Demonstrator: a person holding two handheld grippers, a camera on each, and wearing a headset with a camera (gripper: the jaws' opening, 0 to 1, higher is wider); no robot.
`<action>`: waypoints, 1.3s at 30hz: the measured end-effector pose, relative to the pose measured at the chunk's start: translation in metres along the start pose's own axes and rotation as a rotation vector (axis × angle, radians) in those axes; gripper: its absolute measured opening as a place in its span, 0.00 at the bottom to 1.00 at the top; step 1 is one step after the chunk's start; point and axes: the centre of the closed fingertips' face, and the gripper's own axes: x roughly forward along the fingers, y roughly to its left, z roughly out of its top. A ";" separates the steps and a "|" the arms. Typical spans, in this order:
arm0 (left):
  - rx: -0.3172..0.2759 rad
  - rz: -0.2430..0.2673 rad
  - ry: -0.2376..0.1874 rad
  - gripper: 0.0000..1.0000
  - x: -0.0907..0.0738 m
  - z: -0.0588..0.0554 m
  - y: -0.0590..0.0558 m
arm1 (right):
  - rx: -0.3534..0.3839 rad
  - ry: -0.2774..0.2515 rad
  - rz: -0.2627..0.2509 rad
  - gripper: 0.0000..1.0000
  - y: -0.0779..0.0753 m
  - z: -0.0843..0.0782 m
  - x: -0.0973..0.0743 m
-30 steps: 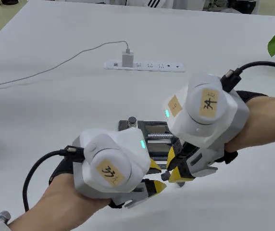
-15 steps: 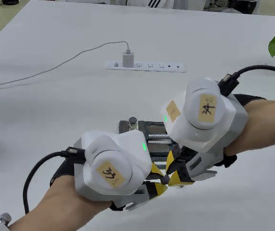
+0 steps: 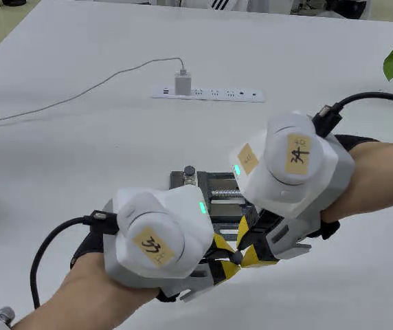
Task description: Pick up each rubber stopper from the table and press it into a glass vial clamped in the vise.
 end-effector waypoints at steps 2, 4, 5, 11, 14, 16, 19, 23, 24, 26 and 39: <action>0.002 0.000 -0.001 0.04 0.000 0.000 0.000 | -0.010 -0.010 0.001 0.07 0.001 0.000 0.000; -0.005 0.006 -0.008 0.04 -0.001 0.001 0.001 | -0.025 -0.024 -0.003 0.08 0.000 0.000 -0.001; -0.010 0.010 -0.013 0.04 -0.001 0.001 0.001 | -0.022 -0.031 -0.007 0.08 -0.001 0.000 -0.002; -0.038 0.038 -0.025 0.04 -0.005 -0.002 0.011 | 0.082 -0.185 -0.051 0.17 -0.012 0.012 -0.018; -0.055 0.049 -0.041 0.04 -0.008 -0.002 0.014 | 0.137 -0.239 -0.053 0.13 -0.013 0.014 -0.026; -0.071 0.054 -0.064 0.04 -0.010 0.001 0.015 | 0.166 -0.261 -0.047 0.15 -0.012 0.012 -0.028; -0.067 0.054 -0.080 0.04 -0.012 0.004 0.014 | 0.189 -0.288 -0.049 0.15 -0.014 0.008 -0.029; -0.060 0.060 -0.093 0.04 -0.013 0.006 0.014 | 0.263 -0.366 -0.041 0.16 -0.013 0.012 -0.033; -0.058 0.061 -0.095 0.04 -0.013 0.007 0.014 | 0.261 -0.367 -0.050 0.16 -0.013 0.011 -0.033; -0.054 0.057 -0.105 0.04 -0.014 0.009 0.012 | 0.282 -0.380 -0.056 0.16 -0.014 0.011 -0.033; -0.028 0.062 -0.136 0.04 -0.018 0.021 0.010 | 0.299 -0.388 -0.039 0.15 -0.009 0.012 -0.029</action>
